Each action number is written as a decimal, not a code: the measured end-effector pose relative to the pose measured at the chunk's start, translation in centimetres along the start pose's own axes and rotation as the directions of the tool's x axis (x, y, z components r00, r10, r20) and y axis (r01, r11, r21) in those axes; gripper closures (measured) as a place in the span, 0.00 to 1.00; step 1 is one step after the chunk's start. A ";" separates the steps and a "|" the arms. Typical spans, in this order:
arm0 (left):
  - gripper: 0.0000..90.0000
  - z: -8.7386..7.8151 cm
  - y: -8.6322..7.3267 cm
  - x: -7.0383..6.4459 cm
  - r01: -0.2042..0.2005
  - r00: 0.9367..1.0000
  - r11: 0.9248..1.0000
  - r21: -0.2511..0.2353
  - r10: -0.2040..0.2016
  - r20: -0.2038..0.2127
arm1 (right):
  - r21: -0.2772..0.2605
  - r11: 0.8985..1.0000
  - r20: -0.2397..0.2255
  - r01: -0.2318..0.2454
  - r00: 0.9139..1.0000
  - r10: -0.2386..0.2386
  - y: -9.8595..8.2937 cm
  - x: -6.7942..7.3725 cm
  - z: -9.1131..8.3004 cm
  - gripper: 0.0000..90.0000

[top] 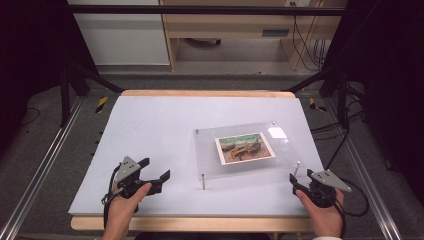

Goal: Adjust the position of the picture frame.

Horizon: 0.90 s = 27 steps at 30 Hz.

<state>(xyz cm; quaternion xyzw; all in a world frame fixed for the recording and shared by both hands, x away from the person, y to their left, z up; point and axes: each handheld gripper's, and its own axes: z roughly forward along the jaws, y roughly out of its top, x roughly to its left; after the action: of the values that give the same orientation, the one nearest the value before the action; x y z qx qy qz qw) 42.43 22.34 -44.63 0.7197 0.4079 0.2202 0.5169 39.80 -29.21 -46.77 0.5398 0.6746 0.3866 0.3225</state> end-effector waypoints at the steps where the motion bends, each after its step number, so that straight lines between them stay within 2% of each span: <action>1: 0.09 0.1 0.0 -0.2 -0.012 1.000 1.000 0.003 0.012 0.000 | 0.019 1.000 -0.002 0.003 1.000 -0.003 0.0 0.0 0.5 0.43; 3: 0.12 0.3 0.0 -0.9 -0.022 0.999 1.000 0.017 0.022 0.024 | 0.035 0.999 0.001 0.004 1.000 -0.004 0.3 -0.2 1.5 0.50; 8: 0.14 0.5 0.0 -1.9 -0.035 0.999 0.999 0.023 0.034 0.035 | 0.024 1.000 -0.009 -0.009 1.000 0.009 0.5 -0.8 2.2 0.60; 10: 0.16 0.6 0.0 -2.4 -0.031 0.999 0.999 0.021 0.031 0.039 | 0.025 0.999 -0.023 -0.023 0.999 0.024 0.4 -1.1 2.4 0.64; 13: 0.21 0.7 -0.1 -3.2 -0.053 0.997 0.998 0.024 0.051 0.054 | 0.004 0.999 -0.048 -0.036 0.998 0.036 0.6 -1.4 3.0 0.75; 19: 0.28 1.0 -0.3 -4.3 -0.066 0.994 0.997 0.043 0.062 0.085 | 0.008 1.000 -0.085 -0.024 0.996 0.024 0.9 -1.5 4.0 0.85; 21: 0.30 1.3 -0.3 -4.7 -0.084 0.993 0.995 0.057 0.079 0.093 | 0.000 1.000 -0.082 -0.023 0.996 0.023 1.0 -1.6 4.0 0.90; 22: 0.33 1.5 -0.4 -5.2 -0.109 0.990 0.992 0.069 0.102 0.096 | -0.016 0.999 -0.087 -0.037 0.996 0.035 1.1 -1.8 3.8 0.94; 27: 0.38 1.9 -0.6 -6.3 -0.136 0.984 0.988 0.075 0.126 0.125 | -0.033 0.997 -0.112 -0.075 0.991 0.071 1.4 -2.0 3.4 0.94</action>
<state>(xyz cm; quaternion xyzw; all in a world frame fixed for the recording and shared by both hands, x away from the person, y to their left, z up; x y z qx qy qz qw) 40.00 16.20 -45.17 0.7779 0.3367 0.1927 0.4943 43.81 -30.44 -47.21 0.5355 0.6641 0.4400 0.2802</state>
